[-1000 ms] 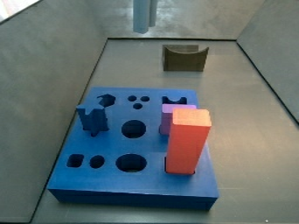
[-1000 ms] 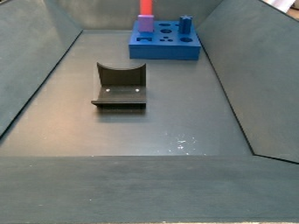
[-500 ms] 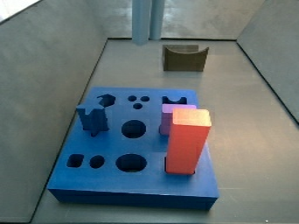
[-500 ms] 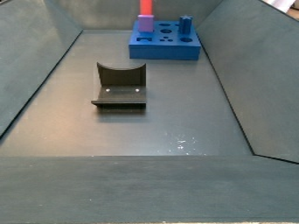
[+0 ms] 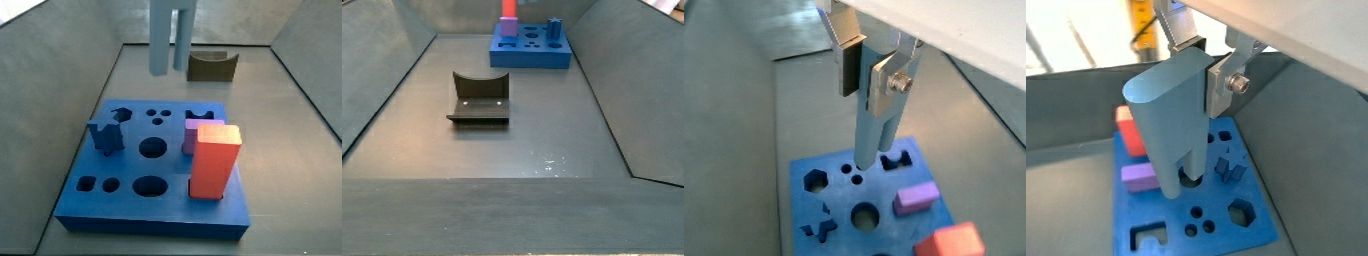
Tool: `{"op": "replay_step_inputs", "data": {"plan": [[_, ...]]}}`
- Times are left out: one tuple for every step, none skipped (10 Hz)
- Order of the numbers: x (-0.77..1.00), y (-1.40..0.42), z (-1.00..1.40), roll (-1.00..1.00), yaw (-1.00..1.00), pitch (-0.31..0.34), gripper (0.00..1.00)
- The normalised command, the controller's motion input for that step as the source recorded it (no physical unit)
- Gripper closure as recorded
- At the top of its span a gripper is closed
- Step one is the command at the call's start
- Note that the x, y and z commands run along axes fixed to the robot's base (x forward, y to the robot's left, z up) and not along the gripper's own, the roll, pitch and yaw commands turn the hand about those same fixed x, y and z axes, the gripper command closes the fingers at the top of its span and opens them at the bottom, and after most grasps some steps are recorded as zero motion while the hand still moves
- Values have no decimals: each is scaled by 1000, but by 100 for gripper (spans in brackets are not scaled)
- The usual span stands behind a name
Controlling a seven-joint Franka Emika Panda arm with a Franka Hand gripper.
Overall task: Pick up the square-circle object. Move up. Rotate the square-circle object. Place the square-circle object on the fixture. Regrasp the square-circle object. Move to above the board. Insert the square-circle object.
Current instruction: Insert the square-circle object.
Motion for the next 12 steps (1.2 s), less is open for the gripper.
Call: {"op": "replay_step_inputs", "data": {"plan": [[0,-231,-177,0,-943,0,100],[0,-229,-180,0,-943,0,100],[0,-226,-180,0,-943,0,100],[0,-263,-94,0,-903,0,100],[-83,-329,-6,31,-746,3,100],[-297,-289,-63,31,-631,0,100],[-369,-263,-94,21,-597,0,100],[-400,-240,-117,9,-586,0,100],[-483,-246,-109,0,-511,0,100],[-540,-269,-203,33,-426,-3,100],[-440,-209,-286,56,-349,-14,100],[-234,-289,-417,63,-486,-31,100]]}}
